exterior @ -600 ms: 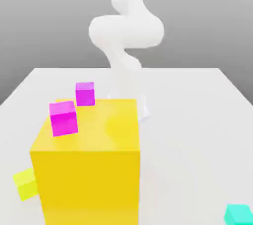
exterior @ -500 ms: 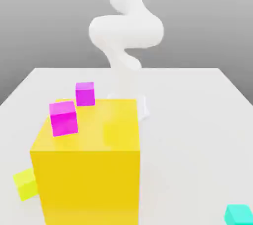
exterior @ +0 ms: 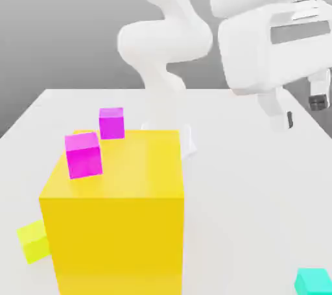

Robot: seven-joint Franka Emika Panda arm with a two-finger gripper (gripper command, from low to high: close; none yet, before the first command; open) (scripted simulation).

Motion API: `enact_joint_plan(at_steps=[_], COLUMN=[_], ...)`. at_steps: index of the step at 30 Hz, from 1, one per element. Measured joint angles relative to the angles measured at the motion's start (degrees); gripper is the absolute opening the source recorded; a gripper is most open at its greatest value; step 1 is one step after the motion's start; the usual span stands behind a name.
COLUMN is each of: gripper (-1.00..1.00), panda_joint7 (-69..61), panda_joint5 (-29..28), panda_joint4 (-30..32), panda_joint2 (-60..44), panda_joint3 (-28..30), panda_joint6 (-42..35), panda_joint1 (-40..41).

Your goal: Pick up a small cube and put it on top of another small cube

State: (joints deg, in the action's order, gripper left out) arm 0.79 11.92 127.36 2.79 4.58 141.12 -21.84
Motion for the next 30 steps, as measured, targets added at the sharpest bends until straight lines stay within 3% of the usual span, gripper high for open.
enact_joint_plan(at_steps=[6,13,17,18,25,30], gripper=[0.0,0.0,0.0,-1.0,-1.0,-1.0], panda_joint7=[-9.63,-16.78,-17.77,-17.85,-17.89,-18.94], panda_joint5=[-1.51,-9.23,-10.6,-10.57,-10.6,-10.49], panda_joint4=[-1.08,-2.21,-3.82,-4.19,-4.24,-2.31], panda_joint2=[-11.91,-25.01,-33.2,-34.94,-35.17,-26.07], panda_joint3=[-1.88,-3.36,-3.47,-3.54,-3.54,-3.09], panda_joint6=[3.31,7.47,12.92,14.24,14.29,7.15], panda_joint1=[-2.9,-6.15,-6.75,-6.71,-6.73,-5.97])
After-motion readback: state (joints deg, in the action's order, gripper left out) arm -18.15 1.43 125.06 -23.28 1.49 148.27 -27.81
